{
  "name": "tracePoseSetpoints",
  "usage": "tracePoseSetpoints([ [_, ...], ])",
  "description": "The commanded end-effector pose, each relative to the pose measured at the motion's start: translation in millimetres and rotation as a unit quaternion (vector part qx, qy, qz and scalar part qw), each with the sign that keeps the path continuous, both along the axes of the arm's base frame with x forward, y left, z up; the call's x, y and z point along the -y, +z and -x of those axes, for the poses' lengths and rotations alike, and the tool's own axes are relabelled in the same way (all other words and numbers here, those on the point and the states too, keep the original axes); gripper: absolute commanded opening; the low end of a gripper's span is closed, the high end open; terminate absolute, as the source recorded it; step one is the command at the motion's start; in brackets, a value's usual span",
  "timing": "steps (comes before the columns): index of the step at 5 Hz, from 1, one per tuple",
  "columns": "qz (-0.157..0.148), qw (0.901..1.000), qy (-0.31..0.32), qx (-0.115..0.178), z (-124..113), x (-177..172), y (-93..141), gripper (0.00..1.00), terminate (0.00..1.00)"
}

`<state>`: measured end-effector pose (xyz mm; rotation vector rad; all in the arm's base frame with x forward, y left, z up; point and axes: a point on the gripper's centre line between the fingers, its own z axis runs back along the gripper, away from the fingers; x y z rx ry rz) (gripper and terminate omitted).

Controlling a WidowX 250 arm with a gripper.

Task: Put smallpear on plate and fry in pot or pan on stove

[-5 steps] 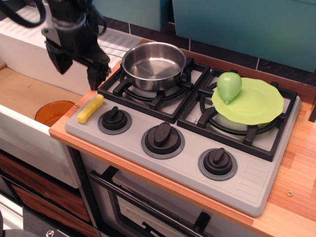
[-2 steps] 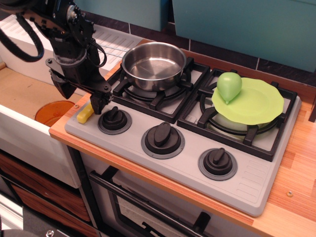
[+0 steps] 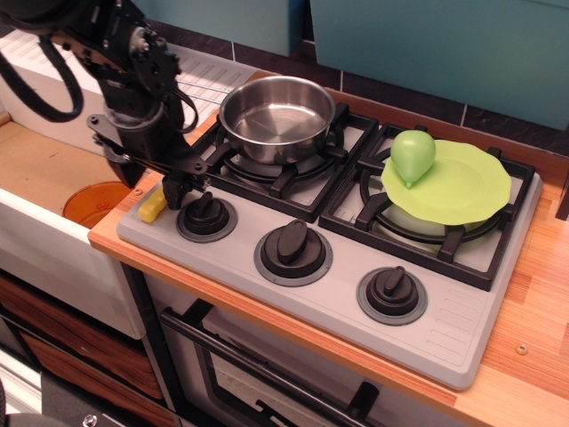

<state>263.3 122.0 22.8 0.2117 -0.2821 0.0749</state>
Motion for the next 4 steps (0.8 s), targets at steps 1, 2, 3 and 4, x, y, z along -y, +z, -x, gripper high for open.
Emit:
tracePoseSetpoints([
  [1,0.006,0.9999,0.000,-0.010,-8,7,2,0.00,0.00],
  [2,0.019,0.9996,-0.002,-0.018,-12,9,4,0.00,0.00],
  [3,0.025,0.9994,-0.008,-0.022,-12,9,7,0.00,0.00],
  [4,0.017,0.9992,-0.010,-0.033,-11,5,28,0.00,0.00],
])
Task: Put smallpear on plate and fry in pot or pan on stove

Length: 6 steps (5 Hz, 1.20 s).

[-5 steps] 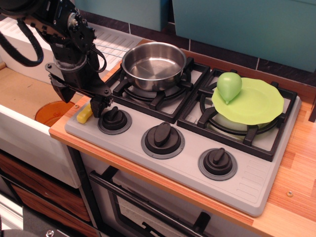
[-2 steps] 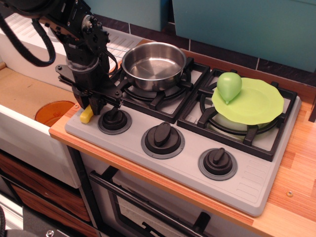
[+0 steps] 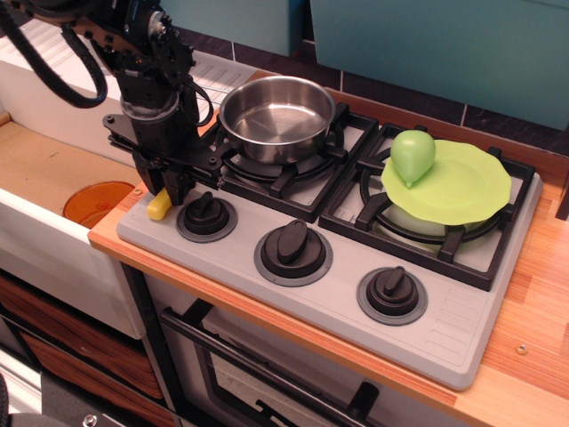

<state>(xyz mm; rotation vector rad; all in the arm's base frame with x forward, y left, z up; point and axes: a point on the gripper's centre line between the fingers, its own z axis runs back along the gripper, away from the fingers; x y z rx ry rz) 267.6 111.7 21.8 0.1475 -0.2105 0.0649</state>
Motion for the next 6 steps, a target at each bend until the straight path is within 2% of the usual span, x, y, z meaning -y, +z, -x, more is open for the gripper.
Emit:
tracePoseSetpoints([
  [1,-0.019,0.9997,-0.006,-0.015,-7,-5,58,0.00,0.00],
  [3,-0.030,0.9978,0.034,-0.048,-18,36,106,0.00,0.00],
  [5,-0.021,0.9975,0.050,-0.045,-47,71,103,0.00,0.00],
  [6,-0.022,0.9979,0.045,-0.040,-65,74,101,0.00,0.00],
])
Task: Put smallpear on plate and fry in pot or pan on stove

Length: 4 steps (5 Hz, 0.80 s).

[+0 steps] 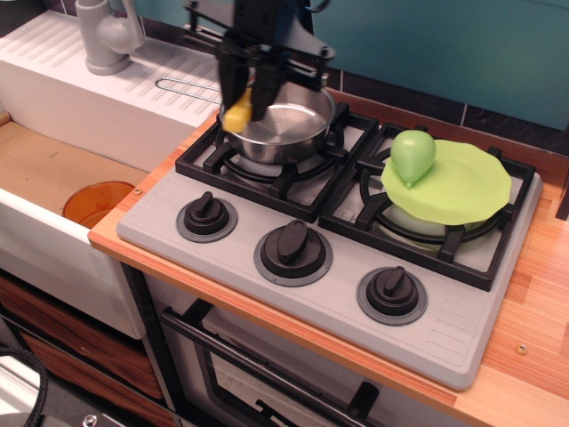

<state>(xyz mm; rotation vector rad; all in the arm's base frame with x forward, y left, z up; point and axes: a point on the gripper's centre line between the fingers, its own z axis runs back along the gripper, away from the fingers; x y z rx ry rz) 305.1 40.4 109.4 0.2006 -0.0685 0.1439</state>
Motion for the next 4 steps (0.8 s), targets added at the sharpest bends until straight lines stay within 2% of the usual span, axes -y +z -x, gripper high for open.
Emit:
tracePoseSetpoints([
  [1,-0.010,0.9989,-0.023,0.039,-37,-6,1,0.00,0.00],
  [2,-0.005,0.9985,-0.026,0.048,-40,-12,-6,0.00,0.00],
  [3,0.003,0.9975,-0.033,0.062,-41,-15,-13,1.00,0.00],
  [4,0.011,0.9970,-0.037,0.067,-42,-17,-16,1.00,0.00],
])
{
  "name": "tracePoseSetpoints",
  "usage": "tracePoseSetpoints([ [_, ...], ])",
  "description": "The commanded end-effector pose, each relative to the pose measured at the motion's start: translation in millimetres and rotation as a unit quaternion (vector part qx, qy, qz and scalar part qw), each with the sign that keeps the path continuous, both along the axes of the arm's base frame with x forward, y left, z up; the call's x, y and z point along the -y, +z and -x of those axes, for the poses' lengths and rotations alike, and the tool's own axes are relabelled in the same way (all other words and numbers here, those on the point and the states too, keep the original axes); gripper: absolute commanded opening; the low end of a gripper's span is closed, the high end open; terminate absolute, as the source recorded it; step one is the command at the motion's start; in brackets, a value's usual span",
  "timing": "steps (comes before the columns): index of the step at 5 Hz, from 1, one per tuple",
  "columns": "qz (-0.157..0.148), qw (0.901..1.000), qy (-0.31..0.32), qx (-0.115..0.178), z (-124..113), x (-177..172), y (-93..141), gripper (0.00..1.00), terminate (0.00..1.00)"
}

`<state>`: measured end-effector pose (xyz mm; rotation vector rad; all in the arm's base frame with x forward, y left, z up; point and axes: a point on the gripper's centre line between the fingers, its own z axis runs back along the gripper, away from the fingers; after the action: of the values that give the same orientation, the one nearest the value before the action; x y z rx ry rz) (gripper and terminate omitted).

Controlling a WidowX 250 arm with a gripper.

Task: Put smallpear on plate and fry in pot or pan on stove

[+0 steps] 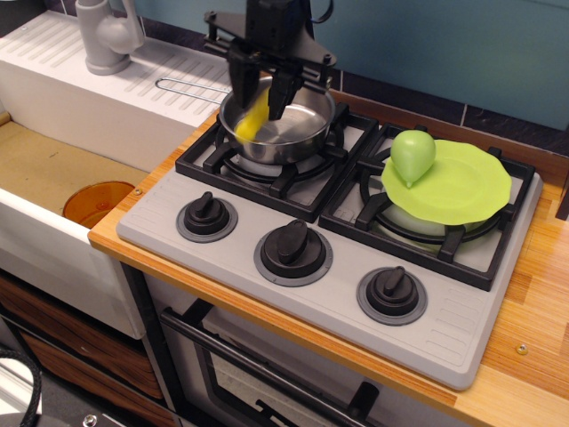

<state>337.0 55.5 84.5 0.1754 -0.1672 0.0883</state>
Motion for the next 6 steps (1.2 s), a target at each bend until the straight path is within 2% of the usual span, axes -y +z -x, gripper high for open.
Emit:
tracePoseSetpoints([
  [1,0.003,0.9998,-0.006,0.020,-11,-3,11,1.00,0.00],
  [4,-0.009,0.9998,0.005,0.014,5,24,30,1.00,0.00],
  [5,-0.003,0.9999,0.012,0.010,8,35,36,1.00,0.00],
  [6,0.005,0.9995,0.031,-0.006,9,53,48,1.00,0.00],
])
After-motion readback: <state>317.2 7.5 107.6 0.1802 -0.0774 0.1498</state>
